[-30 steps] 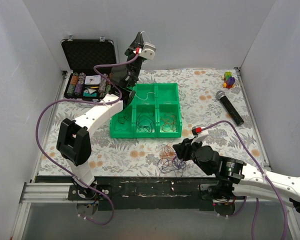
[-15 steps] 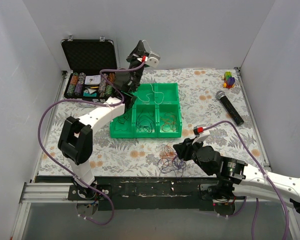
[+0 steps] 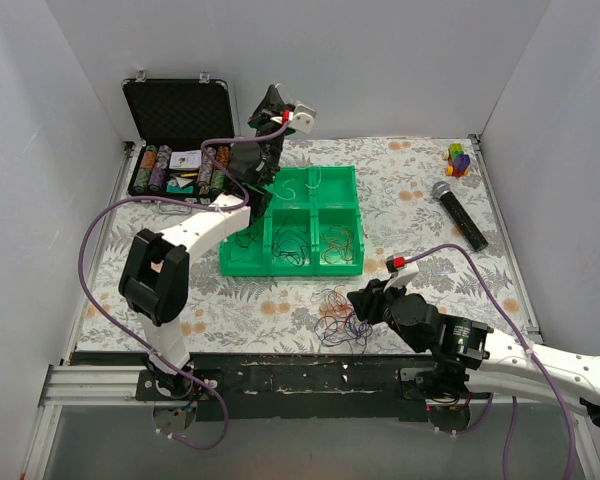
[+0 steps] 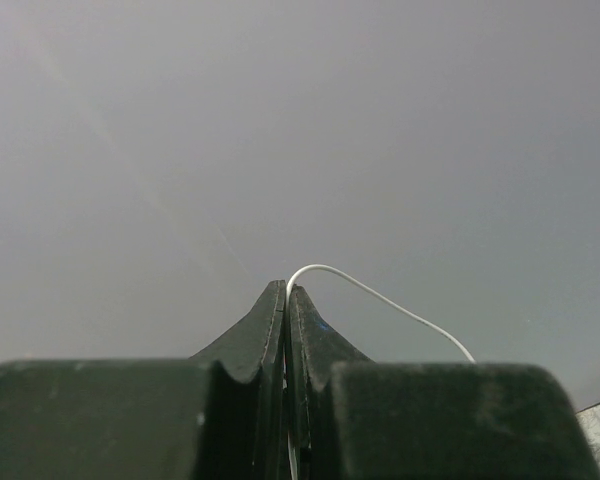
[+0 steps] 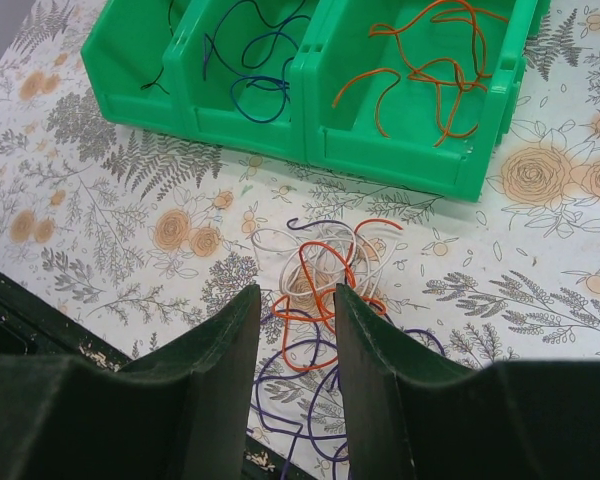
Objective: Untangle the cables
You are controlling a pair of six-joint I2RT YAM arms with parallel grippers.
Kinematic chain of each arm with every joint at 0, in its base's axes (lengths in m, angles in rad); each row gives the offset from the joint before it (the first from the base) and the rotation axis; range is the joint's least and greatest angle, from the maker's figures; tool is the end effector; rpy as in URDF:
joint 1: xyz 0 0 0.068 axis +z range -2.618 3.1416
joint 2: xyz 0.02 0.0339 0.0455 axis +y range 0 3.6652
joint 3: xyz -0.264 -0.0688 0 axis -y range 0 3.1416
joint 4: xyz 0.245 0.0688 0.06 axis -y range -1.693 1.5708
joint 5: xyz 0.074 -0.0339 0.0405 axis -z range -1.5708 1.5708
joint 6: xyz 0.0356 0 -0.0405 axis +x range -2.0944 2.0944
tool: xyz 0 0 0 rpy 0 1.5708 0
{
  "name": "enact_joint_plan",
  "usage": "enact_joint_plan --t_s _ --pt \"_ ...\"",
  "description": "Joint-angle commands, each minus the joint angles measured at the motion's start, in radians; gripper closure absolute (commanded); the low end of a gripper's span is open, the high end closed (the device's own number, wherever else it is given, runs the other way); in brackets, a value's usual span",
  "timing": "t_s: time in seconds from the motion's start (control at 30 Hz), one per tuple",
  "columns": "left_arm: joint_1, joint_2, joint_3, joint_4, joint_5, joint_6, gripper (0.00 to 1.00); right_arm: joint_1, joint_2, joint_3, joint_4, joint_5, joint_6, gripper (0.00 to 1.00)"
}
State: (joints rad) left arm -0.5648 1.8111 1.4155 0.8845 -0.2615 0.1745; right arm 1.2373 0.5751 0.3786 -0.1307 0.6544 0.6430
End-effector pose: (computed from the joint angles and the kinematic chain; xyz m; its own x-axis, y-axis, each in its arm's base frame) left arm 0.3662 -0.2212 0.3818 0.4470 -0.0847 -0.8905 0.2505 0.9675 0.0337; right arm 0.0687 0.1321 0.2352 -0.4206 0.2392 -0.8751 -0.3859 0.8258 0.4112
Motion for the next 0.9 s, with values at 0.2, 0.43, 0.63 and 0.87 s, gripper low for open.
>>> enact_joint_plan --t_s 0.2,0.43,0.63,0.87 --pt "0.022 -0.093 -0.073 0.042 -0.028 0.026 1.0 0.001 -0.004 -0.015 0.034 0.002 0.021 0.57" --pt "0.059 -0.139 -0.125 0.041 -0.039 0.028 1.0 0.001 0.005 -0.032 0.049 -0.013 0.032 0.57" --pt "0.069 -0.188 -0.17 0.044 -0.036 0.023 1.0 0.001 0.019 -0.03 0.057 -0.022 0.033 0.57" --pt "0.069 -0.223 -0.208 0.008 0.02 0.007 1.0 0.001 0.019 -0.043 0.068 -0.025 0.04 0.57"
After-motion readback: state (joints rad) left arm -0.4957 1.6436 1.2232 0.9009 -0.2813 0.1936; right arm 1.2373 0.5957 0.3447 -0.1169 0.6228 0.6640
